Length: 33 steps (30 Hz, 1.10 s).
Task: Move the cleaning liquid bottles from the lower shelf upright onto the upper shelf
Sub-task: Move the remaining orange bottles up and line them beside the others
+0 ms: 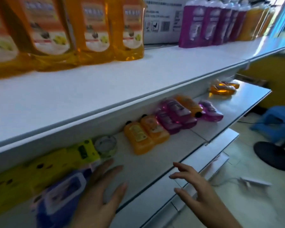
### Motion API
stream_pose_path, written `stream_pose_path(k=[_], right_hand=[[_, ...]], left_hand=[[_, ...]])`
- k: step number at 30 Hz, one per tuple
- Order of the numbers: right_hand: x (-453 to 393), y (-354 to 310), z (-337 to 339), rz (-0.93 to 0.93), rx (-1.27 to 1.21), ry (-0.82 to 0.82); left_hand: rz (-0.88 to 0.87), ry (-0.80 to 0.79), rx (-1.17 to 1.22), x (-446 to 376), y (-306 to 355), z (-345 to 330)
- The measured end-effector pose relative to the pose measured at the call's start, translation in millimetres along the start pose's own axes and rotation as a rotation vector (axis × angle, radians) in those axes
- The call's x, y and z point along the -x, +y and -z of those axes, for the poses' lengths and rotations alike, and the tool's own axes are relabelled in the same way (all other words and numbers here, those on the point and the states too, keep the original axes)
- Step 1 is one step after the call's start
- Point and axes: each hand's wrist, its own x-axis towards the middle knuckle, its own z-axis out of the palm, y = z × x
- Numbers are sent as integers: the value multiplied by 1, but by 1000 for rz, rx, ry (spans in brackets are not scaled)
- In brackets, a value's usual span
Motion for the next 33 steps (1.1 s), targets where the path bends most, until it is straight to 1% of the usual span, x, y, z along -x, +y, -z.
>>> stream_pose_path(k=[2,3,6,8,10,12,14,16,18,20,21,23,24,25,28,29,32,33], right_hand=[[-8,18,4,-26,23,-14],[-15,25,5,-27,39,-24],[-45,43,9,-13,70,-93],[-72,53,12,4,33,-110],[-101,64,14,51,-8,-139],[-130,76,14,109,1,-192],[-159,85,16,160,74,-246],[-186,91,16,227,112,-262],[-209,89,14,332,69,-293],[-235,88,6,479,138,-319],[-250,88,-2,512,191,-365],[-274,82,-19,397,250,-491],[-282,81,-29,367,281,-536],[-286,80,-37,374,318,-552],[-289,81,-53,383,403,-478],[-286,82,-54,357,388,-474],[-284,76,-49,191,157,-497],[-282,71,-45,149,93,-506]], left_hand=[[113,-139,104,-23,-5,-20],[143,-177,161,-34,-6,-31],[215,-217,257,-64,-11,-67],[198,-178,263,-88,-12,-87],[165,-135,341,-111,-16,-109],[223,-77,384,-134,-24,-131],[295,43,399,-153,-34,-149],[343,153,439,-167,-42,-161],[400,206,395,-172,-45,-165],[397,235,336,-174,-48,-167],[395,244,308,-174,-50,-169],[421,252,254,-171,-50,-171],[431,261,234,-169,-49,-172],[435,274,226,-168,-50,-173],[450,286,249,-163,-55,-175],[446,294,267,-159,-57,-176],[406,349,263,-149,-57,-174],[393,362,301,-144,-56,-172]])
